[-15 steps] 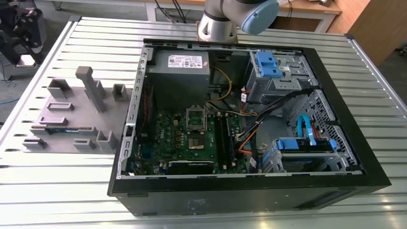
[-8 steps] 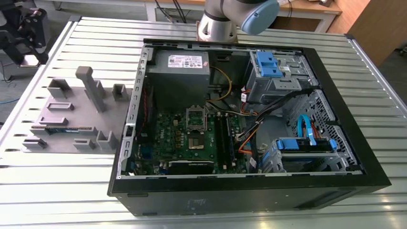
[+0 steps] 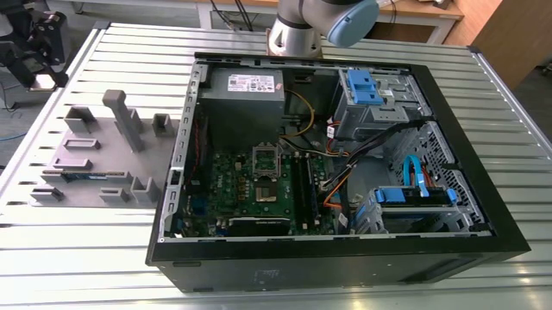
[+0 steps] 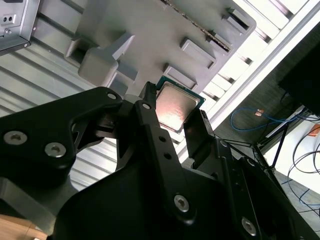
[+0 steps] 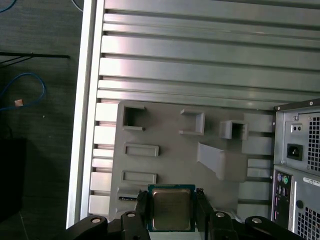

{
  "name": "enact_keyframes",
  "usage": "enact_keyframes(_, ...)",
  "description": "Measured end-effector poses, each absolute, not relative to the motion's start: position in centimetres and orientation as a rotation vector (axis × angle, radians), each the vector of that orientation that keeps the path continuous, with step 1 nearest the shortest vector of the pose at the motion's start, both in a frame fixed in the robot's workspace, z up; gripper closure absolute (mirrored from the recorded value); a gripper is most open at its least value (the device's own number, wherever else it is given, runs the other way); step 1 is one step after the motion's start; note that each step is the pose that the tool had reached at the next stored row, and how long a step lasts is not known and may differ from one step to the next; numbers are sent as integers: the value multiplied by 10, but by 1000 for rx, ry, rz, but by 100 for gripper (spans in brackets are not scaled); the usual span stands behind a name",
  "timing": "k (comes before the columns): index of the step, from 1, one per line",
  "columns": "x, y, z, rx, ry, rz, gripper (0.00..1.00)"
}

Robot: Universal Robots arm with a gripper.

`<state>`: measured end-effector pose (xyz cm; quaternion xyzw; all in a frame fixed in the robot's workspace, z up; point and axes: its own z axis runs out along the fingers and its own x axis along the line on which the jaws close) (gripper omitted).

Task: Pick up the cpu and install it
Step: 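Pick up the cpu and move it towards the insertion slot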

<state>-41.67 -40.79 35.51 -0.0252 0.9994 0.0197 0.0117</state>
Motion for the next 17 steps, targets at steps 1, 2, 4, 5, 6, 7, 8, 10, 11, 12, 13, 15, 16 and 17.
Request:
enact_keyframes(1, -417, -408, 355, -79, 3117, 61, 53)
enact_keyframes(2, -416, -408, 355, -79, 3117, 61, 53)
enact_keyframes(4, -416, -408, 355, -79, 3117, 61, 53)
enact_keyframes(5, -416, -408, 355, -79, 3117, 61, 53)
enact_keyframes(6, -415, -408, 355, -79, 3117, 61, 53)
enact_keyframes(7, -415, -408, 355, -79, 3117, 61, 53)
enact_keyframes(8, -415, -408, 355, -79, 3117, 61, 53)
enact_keyframes(10, -414, -408, 355, -79, 3117, 61, 53)
enact_keyframes(11, -413, -408, 355, -79, 3117, 61, 53)
enact_keyframes(12, -412, -408, 355, -79, 3117, 61, 53)
enact_keyframes(13, -412, -408, 355, -79, 3117, 61, 53)
enact_keyframes(15, -411, -408, 355, -79, 3117, 61, 53)
enact_keyframes(16, -410, -408, 355, -79, 3117, 61, 53)
enact_keyframes(17, -409, -408, 355, -79, 3117, 61, 53)
